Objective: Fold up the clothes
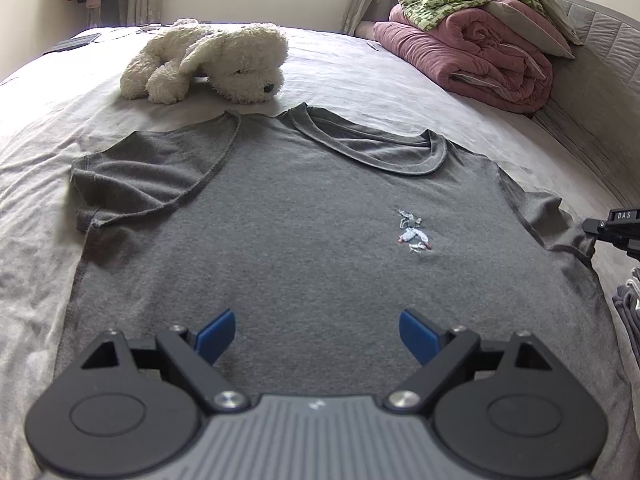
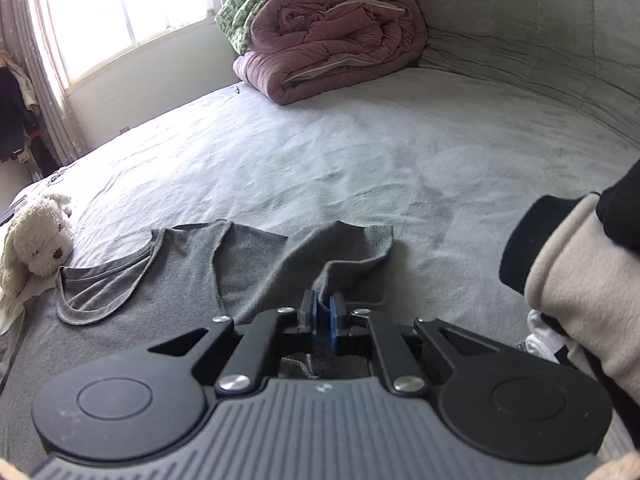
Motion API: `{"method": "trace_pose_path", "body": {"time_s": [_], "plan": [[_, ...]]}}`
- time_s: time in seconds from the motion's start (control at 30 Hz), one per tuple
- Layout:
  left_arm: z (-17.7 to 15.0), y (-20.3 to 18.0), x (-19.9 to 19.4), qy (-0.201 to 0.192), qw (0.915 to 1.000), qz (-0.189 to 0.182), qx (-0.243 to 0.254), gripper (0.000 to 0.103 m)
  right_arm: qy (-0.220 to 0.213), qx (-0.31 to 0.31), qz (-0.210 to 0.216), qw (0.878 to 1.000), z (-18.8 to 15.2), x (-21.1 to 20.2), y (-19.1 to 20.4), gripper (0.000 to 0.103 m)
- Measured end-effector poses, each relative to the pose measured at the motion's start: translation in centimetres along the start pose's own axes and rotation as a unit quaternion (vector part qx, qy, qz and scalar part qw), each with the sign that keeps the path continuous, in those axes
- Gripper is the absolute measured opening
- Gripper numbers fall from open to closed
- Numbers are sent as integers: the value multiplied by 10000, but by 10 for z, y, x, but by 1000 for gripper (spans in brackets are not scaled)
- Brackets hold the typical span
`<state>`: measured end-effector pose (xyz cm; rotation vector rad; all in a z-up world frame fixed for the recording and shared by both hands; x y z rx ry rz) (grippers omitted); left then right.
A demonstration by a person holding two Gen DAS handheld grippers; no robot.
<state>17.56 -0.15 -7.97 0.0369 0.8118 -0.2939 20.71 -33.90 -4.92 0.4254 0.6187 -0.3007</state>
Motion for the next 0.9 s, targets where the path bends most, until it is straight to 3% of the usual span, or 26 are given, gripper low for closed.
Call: {"method": "trace_pose_path", "body": {"time_s": [0.23,0.6,0.73,0.8,0.87,0.9], "plan": [[3,1,-4,3,9999,-65,-80,90,116,-740,413,9963,-8,-3,64,7],[7,9,-8,2,9996,-85,-251,90,933,-1849,710,9757,-69,28,141,7],[8,11,-8,25,9994,-99,-320,90,1208,-1878,716,9721,-82,36,145,8],[9,12,-10,26,9995,-105,-312,90,1348,-1662,839,9732,-80,35,142,16],[10,13,-11,27,9995,-111,-304,90,1465,-1398,1011,9740,-75,30,137,18],[11,13,-12,26,9995,-113,-295,90,1510,-1285,1073,9742,-72,26,134,28]]}}
Point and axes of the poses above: each gripper's, at about its wrist camera, not at the fingertips, and x roughly the way its jaws point, y to its left, z to its top, the point moved 7 cm from there along x, roughly the way its jaws point, and after that the axes turned 8 degrees about x, right-handed, at the moved point
